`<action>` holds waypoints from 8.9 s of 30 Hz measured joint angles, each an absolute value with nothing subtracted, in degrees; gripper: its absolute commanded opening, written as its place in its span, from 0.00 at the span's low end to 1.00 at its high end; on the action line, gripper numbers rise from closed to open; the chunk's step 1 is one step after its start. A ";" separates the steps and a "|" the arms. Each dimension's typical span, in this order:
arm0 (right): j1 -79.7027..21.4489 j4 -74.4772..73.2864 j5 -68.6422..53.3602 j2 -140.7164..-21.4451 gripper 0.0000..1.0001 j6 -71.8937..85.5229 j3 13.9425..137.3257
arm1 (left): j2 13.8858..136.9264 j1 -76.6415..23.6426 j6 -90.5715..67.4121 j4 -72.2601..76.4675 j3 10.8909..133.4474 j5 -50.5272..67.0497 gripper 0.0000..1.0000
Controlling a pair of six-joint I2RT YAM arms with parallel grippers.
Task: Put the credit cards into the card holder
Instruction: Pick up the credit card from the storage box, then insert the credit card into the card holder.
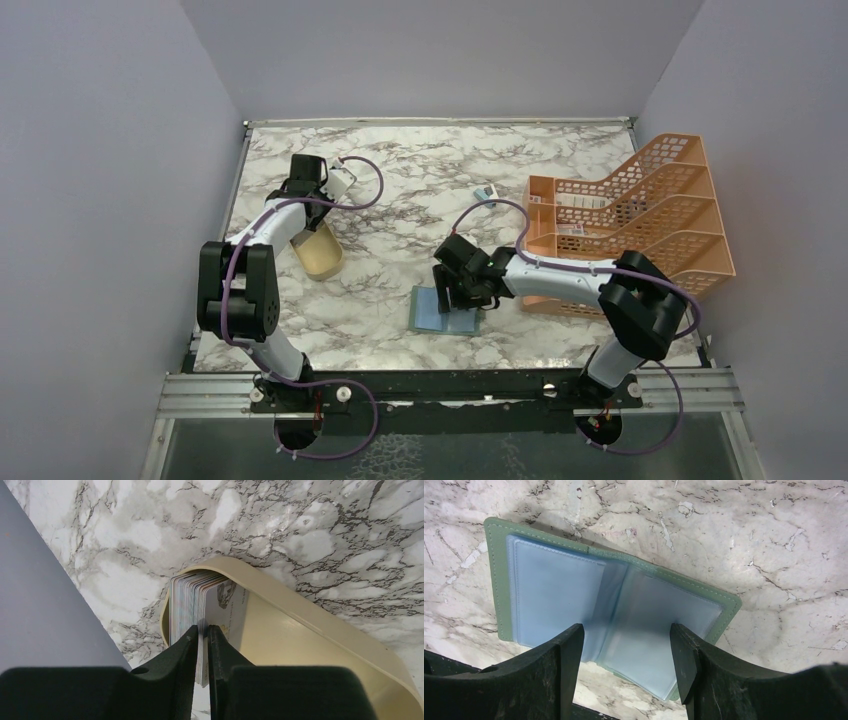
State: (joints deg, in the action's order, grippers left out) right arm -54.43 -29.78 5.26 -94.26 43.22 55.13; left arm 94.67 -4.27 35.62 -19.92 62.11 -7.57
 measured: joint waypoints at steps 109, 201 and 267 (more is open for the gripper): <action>-54.30 -32.08 8.84 -88.03 0.22 44.80 47.72 | 81.19 -33.52 -50.39 6.37 34.74 35.29 0.00; -53.84 -28.01 10.94 -83.48 0.22 51.40 42.17 | 90.43 -41.85 -57.39 15.79 31.79 21.91 0.00; -52.40 -21.56 4.03 -78.52 0.37 49.17 38.04 | 86.94 -46.63 -58.00 4.95 40.88 11.46 0.52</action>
